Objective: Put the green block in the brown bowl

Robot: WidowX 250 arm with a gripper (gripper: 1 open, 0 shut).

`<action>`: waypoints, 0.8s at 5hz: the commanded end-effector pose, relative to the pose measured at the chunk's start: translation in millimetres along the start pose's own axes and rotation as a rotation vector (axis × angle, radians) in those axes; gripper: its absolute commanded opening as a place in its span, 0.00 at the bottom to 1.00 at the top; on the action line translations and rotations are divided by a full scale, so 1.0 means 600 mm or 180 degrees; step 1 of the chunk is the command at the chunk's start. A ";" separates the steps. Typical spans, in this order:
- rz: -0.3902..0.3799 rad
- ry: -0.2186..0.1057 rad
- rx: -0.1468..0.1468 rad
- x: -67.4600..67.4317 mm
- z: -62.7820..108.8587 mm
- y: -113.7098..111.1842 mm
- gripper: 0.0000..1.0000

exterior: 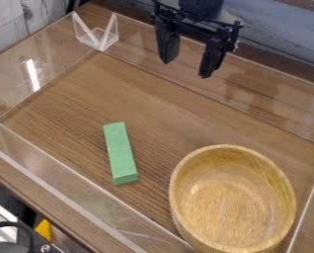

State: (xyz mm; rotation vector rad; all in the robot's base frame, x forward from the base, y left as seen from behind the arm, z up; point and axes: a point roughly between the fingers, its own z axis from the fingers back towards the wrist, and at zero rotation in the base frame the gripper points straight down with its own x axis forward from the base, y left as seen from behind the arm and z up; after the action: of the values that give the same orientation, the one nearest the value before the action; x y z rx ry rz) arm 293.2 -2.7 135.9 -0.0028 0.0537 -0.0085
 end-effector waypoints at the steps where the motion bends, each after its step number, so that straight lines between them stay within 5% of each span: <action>1: 0.0230 0.0012 -0.0029 -0.015 0.003 0.014 1.00; 2: 0.0685 0.0041 -0.0095 -0.058 -0.008 0.045 1.00; 3: 0.1348 -0.0035 -0.0153 -0.114 -0.022 0.094 1.00; 4: 0.1963 -0.0166 -0.0231 -0.154 -0.053 0.087 1.00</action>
State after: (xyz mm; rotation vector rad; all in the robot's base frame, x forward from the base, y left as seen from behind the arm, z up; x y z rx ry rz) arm 197.1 48.0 102.4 -0.0598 0.0313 0.6025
